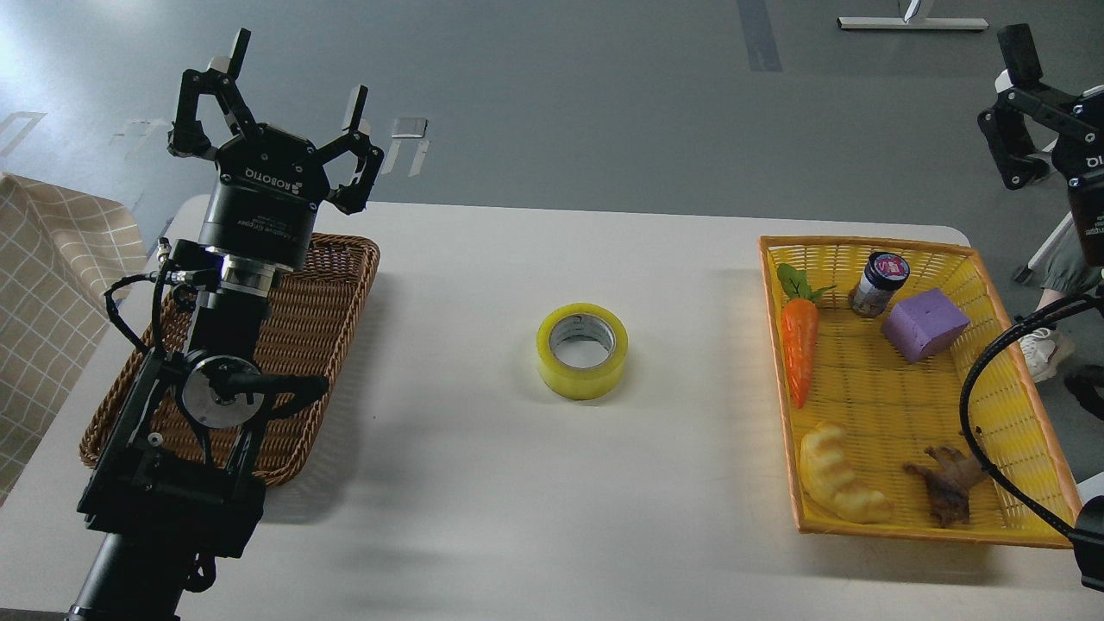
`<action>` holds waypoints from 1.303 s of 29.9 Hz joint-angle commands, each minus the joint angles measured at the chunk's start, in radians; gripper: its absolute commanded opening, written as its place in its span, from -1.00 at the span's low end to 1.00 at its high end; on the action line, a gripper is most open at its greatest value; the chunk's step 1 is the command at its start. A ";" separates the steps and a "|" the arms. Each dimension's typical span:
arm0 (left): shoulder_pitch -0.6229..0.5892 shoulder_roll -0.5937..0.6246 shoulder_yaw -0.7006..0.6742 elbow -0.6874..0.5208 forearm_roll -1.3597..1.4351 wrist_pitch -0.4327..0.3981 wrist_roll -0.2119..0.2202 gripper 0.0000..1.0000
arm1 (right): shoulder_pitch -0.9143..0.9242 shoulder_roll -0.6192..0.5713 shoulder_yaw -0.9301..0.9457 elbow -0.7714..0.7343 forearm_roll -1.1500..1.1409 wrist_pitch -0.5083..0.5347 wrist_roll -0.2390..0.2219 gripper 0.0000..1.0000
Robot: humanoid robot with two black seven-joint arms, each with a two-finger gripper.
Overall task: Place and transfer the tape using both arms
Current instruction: 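Move the left gripper from the basket toward the tape roll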
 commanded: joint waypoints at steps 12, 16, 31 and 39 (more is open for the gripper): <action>-0.083 0.072 0.172 -0.027 0.726 0.377 0.102 0.98 | -0.002 -0.009 -0.011 -0.015 0.000 0.015 -0.002 1.00; -0.093 0.068 0.223 -0.036 0.768 0.411 0.101 0.98 | -0.002 -0.009 -0.009 -0.012 0.000 0.014 0.000 1.00; -0.155 0.026 0.404 -0.151 1.102 0.449 0.283 0.98 | -0.002 -0.018 0.003 -0.015 -0.002 -0.005 -0.002 1.00; -0.120 0.040 0.515 -0.062 1.612 0.465 0.457 0.98 | 0.017 -0.038 0.005 -0.032 -0.002 -0.006 -0.002 1.00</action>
